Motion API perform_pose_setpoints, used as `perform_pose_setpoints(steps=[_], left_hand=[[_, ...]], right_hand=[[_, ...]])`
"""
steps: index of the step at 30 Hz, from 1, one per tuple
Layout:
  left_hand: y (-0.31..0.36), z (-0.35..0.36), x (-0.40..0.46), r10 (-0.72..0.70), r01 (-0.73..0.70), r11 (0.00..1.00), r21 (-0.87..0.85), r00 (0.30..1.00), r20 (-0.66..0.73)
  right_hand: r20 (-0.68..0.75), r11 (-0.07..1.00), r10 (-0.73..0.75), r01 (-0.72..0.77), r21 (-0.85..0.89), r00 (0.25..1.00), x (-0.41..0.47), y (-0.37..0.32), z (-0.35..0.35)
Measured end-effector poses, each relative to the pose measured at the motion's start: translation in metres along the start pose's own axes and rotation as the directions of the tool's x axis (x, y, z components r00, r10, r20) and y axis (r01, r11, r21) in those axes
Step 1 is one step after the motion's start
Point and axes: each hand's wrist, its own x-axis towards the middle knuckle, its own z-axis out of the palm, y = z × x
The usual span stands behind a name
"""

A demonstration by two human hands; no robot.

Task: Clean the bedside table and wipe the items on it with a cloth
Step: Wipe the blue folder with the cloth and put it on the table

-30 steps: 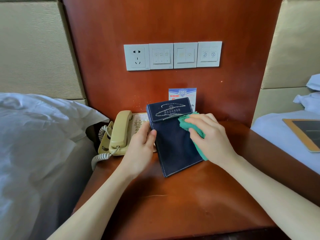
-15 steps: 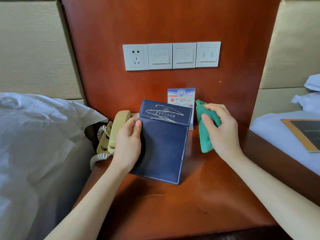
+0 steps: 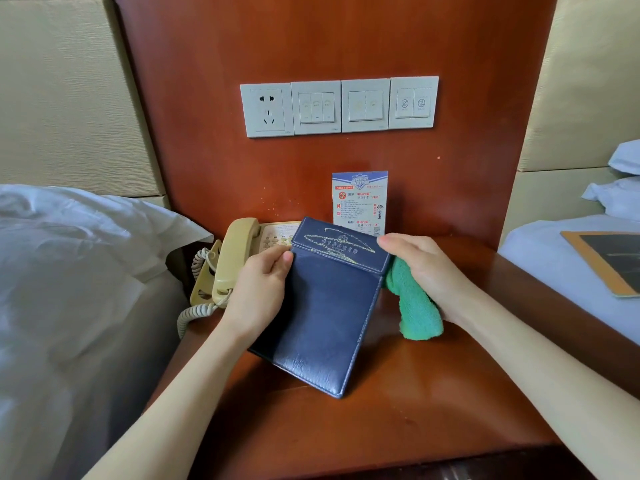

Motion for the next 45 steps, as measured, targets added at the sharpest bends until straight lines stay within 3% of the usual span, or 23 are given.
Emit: perform_pose_setpoints(steps=[2, 6, 11, 17, 21, 24, 29, 32, 35, 40, 45], left_hand=[[0.0, -0.001, 0.001, -0.062, 0.062, 0.998, -0.014, 0.998, 0.029], [0.009, -0.011, 0.004, -0.244, 0.252, 0.947, -0.197, 0.968, 0.067], [0.012, -0.013, 0.003, -0.376, 0.368, 0.863, -0.346, 0.925, 0.045], [0.018, -0.002, 0.003, -0.419, 0.491, 0.711, -0.504, 0.871, 0.258], [0.018, 0.004, -0.001, -0.417, 0.576, 0.699, -0.423, 0.81, 0.414], [0.015, 0.002, -0.005, -0.388, 0.569, 0.732, -0.374, 0.8, 0.457], [0.012, -0.001, -0.001, -0.371, 0.442, 0.656, -0.612, 0.895, 0.249], [0.011, -0.004, 0.002, -0.382, 0.385, 0.579, -0.719, 0.907, 0.178], [0.011, -0.005, 0.001, -0.359, 0.399, 0.554, -0.731, 0.906, 0.223], [0.013, 0.009, -0.004, -0.32, 0.467, 0.672, -0.575, 0.883, 0.343], [0.012, 0.01, -0.004, -0.279, 0.421, 0.641, -0.641, 0.907, 0.316]], right_hand=[[-0.045, 0.999, -0.028, 0.026, -0.043, 0.999, 0.0, 0.001, -0.001], [-0.139, 0.999, -0.041, 0.041, -0.004, 0.989, 0.0, 0.001, -0.002], [-0.315, 0.979, 0.12, -0.059, 0.196, 0.941, 0.002, 0.005, -0.005], [-0.456, 0.911, 0.322, -0.142, 0.386, 0.83, 0.011, 0.018, -0.015], [-0.352, 0.813, 0.381, -0.129, 0.567, 0.855, 0.014, 0.023, -0.007], [-0.26, 0.795, 0.343, -0.131, 0.593, 0.902, 0.013, 0.024, -0.004], [-0.065, 0.917, 0.198, -0.162, 0.366, 0.978, 0.006, 0.017, -0.004], [-0.003, 0.957, 0.154, -0.148, 0.248, 0.988, 0.001, 0.014, 0.002], [0.037, 0.972, 0.12, -0.125, 0.197, 0.992, -0.002, 0.011, 0.006], [0.092, 0.984, 0.083, -0.096, 0.147, 0.992, -0.005, 0.008, 0.011], [0.108, 0.998, 0.009, -0.016, 0.065, 0.994, -0.006, 0.008, 0.011]])
